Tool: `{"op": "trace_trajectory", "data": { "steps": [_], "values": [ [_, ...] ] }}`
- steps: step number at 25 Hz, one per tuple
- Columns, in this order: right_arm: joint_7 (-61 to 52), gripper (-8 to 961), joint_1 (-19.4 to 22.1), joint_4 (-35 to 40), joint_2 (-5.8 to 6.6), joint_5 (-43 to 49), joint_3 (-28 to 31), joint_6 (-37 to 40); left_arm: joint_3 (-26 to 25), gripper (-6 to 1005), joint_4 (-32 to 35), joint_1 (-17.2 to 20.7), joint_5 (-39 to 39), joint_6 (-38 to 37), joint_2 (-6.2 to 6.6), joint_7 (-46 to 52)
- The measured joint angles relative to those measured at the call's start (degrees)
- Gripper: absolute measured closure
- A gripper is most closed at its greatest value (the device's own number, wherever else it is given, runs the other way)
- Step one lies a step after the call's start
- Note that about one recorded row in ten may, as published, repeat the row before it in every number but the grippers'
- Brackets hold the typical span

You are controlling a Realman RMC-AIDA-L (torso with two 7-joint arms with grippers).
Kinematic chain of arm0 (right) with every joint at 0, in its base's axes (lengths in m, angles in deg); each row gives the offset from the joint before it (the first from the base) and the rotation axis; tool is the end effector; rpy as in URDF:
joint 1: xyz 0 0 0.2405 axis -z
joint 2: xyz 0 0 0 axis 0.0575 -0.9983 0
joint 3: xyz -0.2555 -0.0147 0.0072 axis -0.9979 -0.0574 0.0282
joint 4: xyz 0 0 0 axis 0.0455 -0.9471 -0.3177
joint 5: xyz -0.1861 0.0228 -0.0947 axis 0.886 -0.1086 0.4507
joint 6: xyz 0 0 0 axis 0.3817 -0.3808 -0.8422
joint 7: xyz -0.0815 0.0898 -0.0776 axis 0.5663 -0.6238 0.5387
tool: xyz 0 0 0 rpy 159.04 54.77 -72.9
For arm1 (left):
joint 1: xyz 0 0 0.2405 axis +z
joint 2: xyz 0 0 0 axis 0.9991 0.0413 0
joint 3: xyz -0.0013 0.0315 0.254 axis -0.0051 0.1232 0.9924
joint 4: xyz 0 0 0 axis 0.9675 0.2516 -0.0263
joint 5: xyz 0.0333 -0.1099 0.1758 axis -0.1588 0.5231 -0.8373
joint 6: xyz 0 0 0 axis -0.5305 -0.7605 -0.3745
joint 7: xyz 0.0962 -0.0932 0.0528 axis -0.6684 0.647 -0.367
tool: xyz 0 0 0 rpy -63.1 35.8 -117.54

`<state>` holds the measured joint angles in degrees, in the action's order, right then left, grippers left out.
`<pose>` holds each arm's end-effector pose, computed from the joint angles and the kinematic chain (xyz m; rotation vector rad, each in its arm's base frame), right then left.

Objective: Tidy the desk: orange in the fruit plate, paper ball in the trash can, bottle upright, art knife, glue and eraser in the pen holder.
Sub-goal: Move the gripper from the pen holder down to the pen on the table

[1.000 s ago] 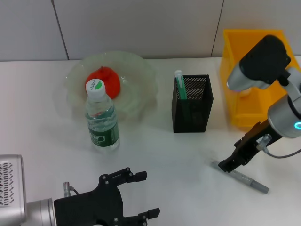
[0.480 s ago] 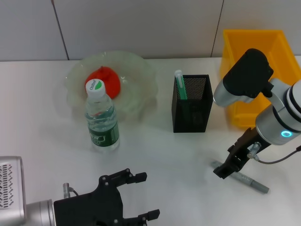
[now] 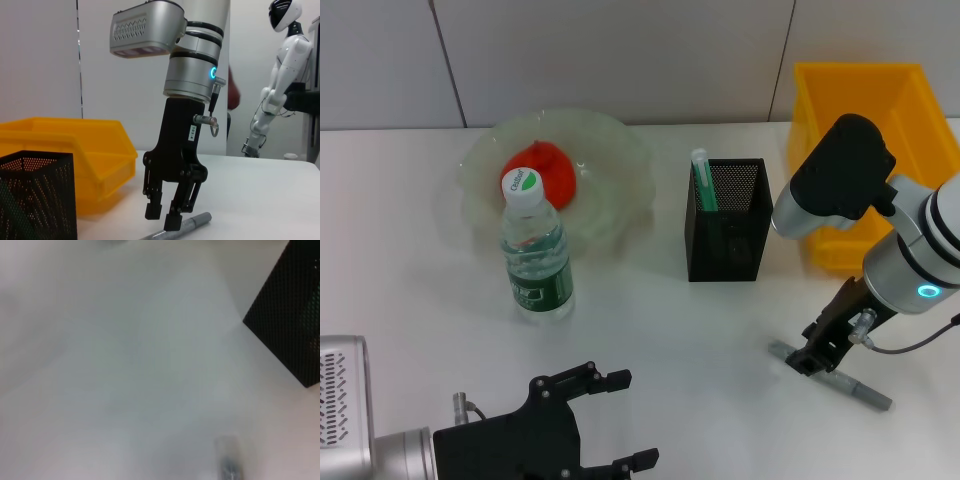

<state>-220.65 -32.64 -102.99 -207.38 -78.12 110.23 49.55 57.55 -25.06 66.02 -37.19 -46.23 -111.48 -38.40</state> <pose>0.1844 0.3523 -0.0288 -2.6208 0.7713 -0.6688 -0.2844 0.2387 -0.0754 -2.7447 -0.1715 -0.8787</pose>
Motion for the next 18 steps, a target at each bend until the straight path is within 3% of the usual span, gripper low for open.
{"op": "trace_trajectory", "data": {
  "steps": [4, 18],
  "values": [
    [0.04, 610, 0.05, 0.96, -0.05, 0.06, -0.07, -0.42, 0.0, 194, -0.02, -0.06, 0.0, 0.08, 0.0, 0.0],
    [0.21, 617, 0.12, 2.74, -0.09, 0.16, -0.12, -1.01, 0.03, 193, -0.03, -0.46, 0.04, 0.25, 0.0, 0.3]
  ]
}}
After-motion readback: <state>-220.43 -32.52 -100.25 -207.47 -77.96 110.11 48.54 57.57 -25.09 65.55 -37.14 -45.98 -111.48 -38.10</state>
